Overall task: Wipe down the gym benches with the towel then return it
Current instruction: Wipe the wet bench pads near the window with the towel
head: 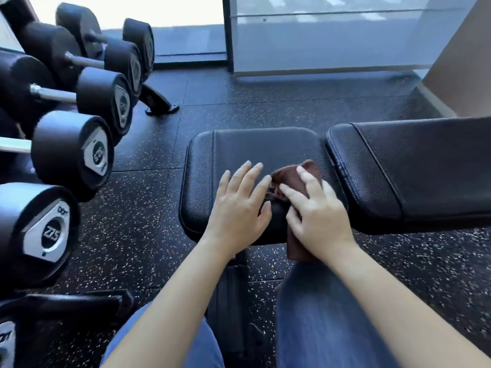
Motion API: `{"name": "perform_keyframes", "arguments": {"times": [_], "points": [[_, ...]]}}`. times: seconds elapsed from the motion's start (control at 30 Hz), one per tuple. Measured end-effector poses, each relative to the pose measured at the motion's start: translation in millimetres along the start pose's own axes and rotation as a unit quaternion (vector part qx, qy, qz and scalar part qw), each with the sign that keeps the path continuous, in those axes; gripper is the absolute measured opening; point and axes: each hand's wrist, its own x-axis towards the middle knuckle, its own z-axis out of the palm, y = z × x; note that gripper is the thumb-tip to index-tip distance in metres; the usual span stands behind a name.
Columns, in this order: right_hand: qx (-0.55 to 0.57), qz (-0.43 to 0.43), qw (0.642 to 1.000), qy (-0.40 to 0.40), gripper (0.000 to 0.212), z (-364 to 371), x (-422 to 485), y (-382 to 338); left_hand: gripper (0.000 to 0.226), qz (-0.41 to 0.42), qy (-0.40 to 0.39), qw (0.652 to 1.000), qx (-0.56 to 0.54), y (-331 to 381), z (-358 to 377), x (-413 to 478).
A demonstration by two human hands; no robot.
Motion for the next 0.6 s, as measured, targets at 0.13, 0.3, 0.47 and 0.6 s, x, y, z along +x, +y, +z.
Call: {"name": "perform_keyframes", "arguments": {"times": [0.13, 0.3, 0.47, 0.6], "points": [[0.01, -0.006, 1.0, 0.006, 0.043, 2.3, -0.8, 3.2, 0.044, -0.022, -0.055, 0.998, 0.023, 4.6, 7.9, -1.1], [-0.003, -0.007, 1.0, 0.01, 0.044, 7.1, -2.1, 4.0, 0.049, -0.038, -0.076, 0.996, 0.038, 2.5, 10.0, -1.8], [-0.033, -0.006, 0.999, 0.018, 0.046, 11.4, 0.1, 1.6, 0.051, -0.067, -0.083, 0.994, -0.002, 2.8, 6.1, 2.1], [-0.044, -0.015, 0.998, 0.039, 0.042, 15.8, -0.2, 2.9, 0.054, -0.034, -0.099, 0.994, 0.018, -1.5, 3.7, 1.9]]}}
